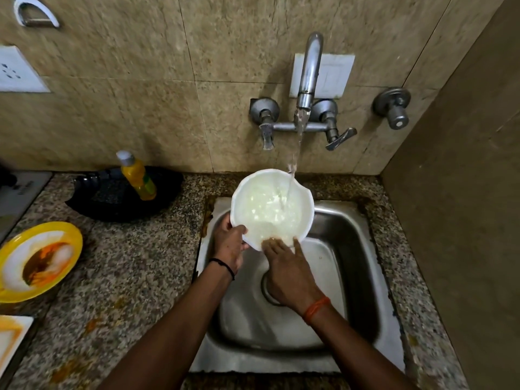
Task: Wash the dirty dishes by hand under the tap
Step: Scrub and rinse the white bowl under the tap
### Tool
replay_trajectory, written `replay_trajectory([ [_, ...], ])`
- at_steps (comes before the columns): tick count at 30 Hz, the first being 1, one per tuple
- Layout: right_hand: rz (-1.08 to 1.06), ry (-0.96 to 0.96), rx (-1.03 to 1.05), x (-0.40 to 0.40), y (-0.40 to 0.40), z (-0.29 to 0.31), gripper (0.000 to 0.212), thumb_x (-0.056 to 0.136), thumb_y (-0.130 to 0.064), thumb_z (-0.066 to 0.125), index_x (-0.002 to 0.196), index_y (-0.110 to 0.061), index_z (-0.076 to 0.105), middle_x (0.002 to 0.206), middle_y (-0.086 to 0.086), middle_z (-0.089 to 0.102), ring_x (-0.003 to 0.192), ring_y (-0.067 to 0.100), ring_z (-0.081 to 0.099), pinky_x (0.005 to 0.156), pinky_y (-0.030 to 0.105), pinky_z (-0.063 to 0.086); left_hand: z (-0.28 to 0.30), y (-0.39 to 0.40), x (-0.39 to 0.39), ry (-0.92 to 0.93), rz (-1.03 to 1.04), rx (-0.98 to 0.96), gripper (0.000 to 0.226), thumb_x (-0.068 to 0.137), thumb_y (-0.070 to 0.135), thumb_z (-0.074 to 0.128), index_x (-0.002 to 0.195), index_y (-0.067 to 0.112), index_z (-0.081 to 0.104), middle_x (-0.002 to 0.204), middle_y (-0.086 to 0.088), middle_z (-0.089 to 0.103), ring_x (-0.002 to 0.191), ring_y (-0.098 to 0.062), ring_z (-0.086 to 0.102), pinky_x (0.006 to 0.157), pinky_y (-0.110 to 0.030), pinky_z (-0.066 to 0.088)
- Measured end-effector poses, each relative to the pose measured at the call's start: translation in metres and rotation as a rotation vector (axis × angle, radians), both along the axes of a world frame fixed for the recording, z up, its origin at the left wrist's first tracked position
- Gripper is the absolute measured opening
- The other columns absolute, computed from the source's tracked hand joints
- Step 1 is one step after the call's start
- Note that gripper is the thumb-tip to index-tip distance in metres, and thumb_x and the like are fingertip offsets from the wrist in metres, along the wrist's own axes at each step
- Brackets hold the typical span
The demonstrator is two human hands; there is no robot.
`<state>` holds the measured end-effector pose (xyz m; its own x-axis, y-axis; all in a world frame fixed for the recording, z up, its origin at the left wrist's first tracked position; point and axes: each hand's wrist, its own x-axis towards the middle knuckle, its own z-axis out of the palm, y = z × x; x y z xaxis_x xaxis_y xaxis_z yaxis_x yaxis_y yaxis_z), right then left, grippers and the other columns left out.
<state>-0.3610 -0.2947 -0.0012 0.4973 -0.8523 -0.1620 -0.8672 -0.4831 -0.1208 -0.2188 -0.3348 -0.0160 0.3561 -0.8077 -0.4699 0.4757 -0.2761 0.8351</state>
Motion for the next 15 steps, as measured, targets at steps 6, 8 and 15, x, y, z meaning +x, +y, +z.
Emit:
replay_trajectory([
  [6, 0.083, -0.161, -0.090, -0.013, 0.004, -0.014, 0.063, 0.087, -0.020, 0.047, 0.149, -0.016, 0.036, 0.153, 0.005, 0.039, 0.143, 0.022, 0.035, 0.121, 0.045, 0.005, 0.007, 0.005, -0.005, -0.012, -0.028, 0.016, 0.057, 0.083, -0.014, 0.040, 0.133, 0.012, 0.052, 0.123, -0.015, 0.059, 0.102, -0.034, 0.058, 0.079, -0.049, 0.053],
  [8, 0.016, 0.030, -0.108, -0.020, 0.000, -0.010, 0.065, 0.089, -0.031, 0.047, 0.150, -0.014, 0.033, 0.155, 0.008, 0.036, 0.146, 0.027, 0.028, 0.119, 0.055, -0.004, 0.008, 0.006, -0.006, -0.016, -0.063, 0.011, 0.059, 0.084, -0.013, 0.041, 0.136, 0.014, 0.049, 0.129, -0.012, 0.057, 0.114, -0.035, 0.054, 0.086, -0.055, 0.051],
  [15, -0.224, 0.114, 0.013, -0.011, -0.025, 0.005, 0.062, 0.092, -0.035, 0.041, 0.147, -0.009, 0.031, 0.157, 0.024, 0.020, 0.148, 0.035, 0.014, 0.118, 0.055, -0.002, 0.006, 0.007, -0.020, 0.028, -0.079, 0.079, 0.052, 0.086, -0.010, 0.045, 0.130, 0.016, 0.053, 0.124, -0.012, 0.059, 0.112, -0.036, 0.056, 0.087, -0.053, 0.052],
])
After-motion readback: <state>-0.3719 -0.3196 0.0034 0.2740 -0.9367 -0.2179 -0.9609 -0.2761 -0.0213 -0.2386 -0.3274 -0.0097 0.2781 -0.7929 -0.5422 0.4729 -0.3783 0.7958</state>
